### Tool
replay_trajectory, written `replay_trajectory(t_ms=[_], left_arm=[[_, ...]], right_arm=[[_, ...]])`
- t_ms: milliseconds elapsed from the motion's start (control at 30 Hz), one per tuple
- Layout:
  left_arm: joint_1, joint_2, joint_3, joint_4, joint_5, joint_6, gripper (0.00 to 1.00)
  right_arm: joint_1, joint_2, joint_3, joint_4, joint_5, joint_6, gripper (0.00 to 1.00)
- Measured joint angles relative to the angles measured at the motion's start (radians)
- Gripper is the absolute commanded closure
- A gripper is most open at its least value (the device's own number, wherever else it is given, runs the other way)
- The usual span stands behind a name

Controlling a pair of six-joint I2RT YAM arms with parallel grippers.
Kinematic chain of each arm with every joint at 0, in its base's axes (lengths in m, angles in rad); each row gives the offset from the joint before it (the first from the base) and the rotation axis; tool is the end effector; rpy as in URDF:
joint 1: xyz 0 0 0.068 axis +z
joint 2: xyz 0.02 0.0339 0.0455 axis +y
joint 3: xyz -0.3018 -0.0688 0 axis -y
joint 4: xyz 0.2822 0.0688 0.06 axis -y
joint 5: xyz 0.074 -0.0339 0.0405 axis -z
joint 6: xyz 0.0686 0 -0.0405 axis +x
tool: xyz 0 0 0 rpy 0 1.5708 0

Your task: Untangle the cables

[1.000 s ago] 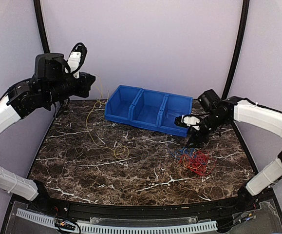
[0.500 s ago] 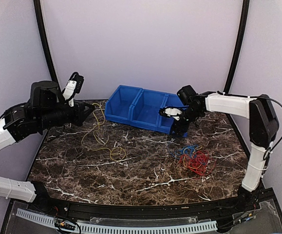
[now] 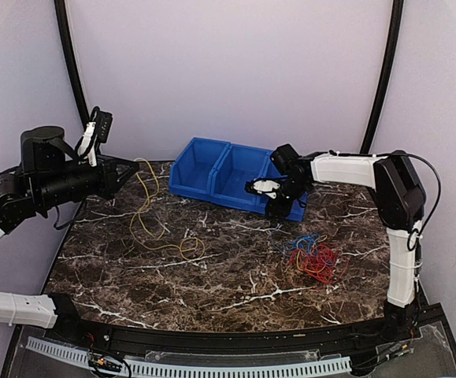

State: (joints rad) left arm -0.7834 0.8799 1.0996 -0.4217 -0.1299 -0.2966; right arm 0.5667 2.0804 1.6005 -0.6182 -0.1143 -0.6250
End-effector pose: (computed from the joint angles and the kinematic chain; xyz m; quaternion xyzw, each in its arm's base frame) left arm 0.1686 -0.1554 0.4377 0.1465 0.7603 -0.2812 0.5670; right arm 0.4261 0.2804 0.1733 -0.5558 0.7958 0.0487 0.2353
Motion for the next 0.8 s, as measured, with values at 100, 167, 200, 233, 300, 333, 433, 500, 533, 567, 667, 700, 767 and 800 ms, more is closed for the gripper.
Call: replay_trajectory(t_ms=[100,167,200,233,300,333,433,500,533,567,667,700,767,800], left_arm=[[0.000,0.020,0.062,-0.029,0.008,0.003,1.00],[0.000,0.051,0.141,-0.051,0.010,0.010,1.00],[0.000,0.066,0.177,-0.053,0.009,0.014,1.00],[0.000,0.084,0.224,-0.062,0.006,0.021,1.00],[0.000,0.122,0.319,-0.071,-0.006,0.032,1.00],[0.000,0.137,0.358,-0.071,-0.013,0.039,1.00],[0.000,0.181,0.473,-0.083,-0.037,0.060,1.00],[0.000,0.214,0.547,-0.093,-0.048,0.079,1.00],[0.000,0.232,0.583,-0.095,-0.053,0.087,1.00],[0.000,0.248,0.616,-0.098,-0.055,0.096,1.00],[0.000,0.295,0.700,-0.105,-0.067,0.119,1.00],[0.000,0.309,0.721,-0.104,-0.071,0.126,1.00],[0.000,0.327,0.753,-0.103,-0.077,0.136,1.00],[0.000,0.335,0.768,-0.104,-0.080,0.141,1.00]], right_arm=[[0.005,0.008,-0.003,0.004,0.002,-0.023,0.66],[0.007,0.008,-0.012,0.020,-0.001,-0.038,0.74],[0.010,0.006,-0.022,0.033,0.001,-0.048,0.78],[0.013,0.003,-0.035,0.048,-0.001,-0.056,0.81],[0.019,-0.007,-0.062,0.070,-0.007,-0.076,0.87],[0.024,-0.019,-0.079,0.079,-0.016,-0.080,0.88],[0.039,-0.056,-0.135,0.089,-0.029,-0.078,0.91],[0.048,-0.082,-0.175,0.099,-0.042,-0.089,0.93],[0.054,-0.096,-0.194,0.105,-0.047,-0.098,0.94],[0.061,-0.108,-0.213,0.109,-0.048,-0.108,0.96],[0.090,-0.141,-0.260,0.121,-0.051,-0.133,0.96],[0.100,-0.148,-0.270,0.122,-0.051,-0.140,0.96],[0.117,-0.156,-0.283,0.124,-0.054,-0.154,0.96],[0.124,-0.158,-0.285,0.124,-0.057,-0.161,0.96]])
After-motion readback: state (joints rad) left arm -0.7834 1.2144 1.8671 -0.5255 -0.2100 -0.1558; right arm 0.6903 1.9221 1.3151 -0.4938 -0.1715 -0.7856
